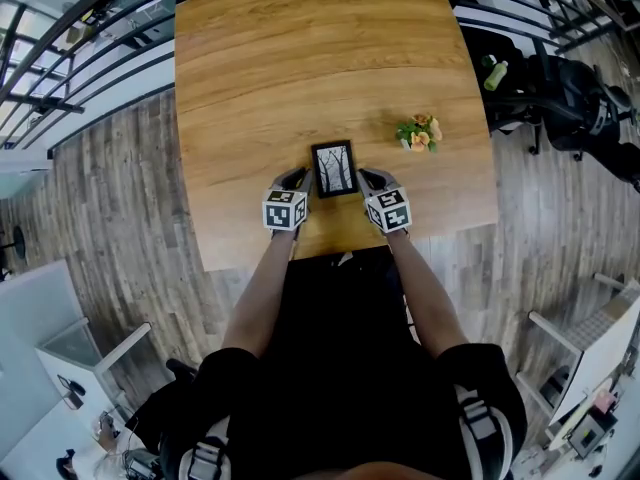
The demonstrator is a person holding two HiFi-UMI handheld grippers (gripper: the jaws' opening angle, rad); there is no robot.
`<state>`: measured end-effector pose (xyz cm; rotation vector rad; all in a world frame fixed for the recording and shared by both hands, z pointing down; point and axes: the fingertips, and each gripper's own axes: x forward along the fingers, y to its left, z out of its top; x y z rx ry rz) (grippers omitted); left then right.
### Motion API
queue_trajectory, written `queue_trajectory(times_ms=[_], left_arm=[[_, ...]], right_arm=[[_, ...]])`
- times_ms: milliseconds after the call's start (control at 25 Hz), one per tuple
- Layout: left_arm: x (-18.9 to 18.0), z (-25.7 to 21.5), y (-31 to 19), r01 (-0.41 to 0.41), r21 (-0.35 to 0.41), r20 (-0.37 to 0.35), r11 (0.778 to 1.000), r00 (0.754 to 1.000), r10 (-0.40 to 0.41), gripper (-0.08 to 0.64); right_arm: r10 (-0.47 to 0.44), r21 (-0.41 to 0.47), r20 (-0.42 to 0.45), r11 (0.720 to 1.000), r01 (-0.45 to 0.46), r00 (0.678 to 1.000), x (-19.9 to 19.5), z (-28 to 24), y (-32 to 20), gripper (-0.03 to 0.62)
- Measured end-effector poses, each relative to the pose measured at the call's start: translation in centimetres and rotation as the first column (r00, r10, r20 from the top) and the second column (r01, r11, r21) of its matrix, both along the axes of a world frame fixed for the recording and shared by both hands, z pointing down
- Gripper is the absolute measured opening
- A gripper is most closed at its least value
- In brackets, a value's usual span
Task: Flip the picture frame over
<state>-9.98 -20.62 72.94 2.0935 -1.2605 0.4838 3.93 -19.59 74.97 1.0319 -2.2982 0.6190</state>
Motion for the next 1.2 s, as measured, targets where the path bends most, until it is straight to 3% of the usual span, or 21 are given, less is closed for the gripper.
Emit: queue_trajectory(times_ms=[400,800,1200], left_arm=[[-1.6,-2.1,3.7,0.032,0.033,0.051,0.999,0.998,-0.033,0.026],[0.6,-4.3,6.8,0.081,0.066,0.052,0.994,0.995,-0.085,0.026],[1.6,-5.3,8.9,0.119,0.068,0.057,0.991,0.991,-0.123,0.026]], right_arm=[[-0.083,-0.011,-0.031,0.996,0.083,0.996,1.2,-0.7,2.7,0.008],[-0.122,0.045,-0.020,0.991,0.122,0.992,3.1,-3.8,4.4,0.008],[-0.134,0.042,-0.003,0.990,0.134,0.991,4.1,-4.6,5.9,0.008]])
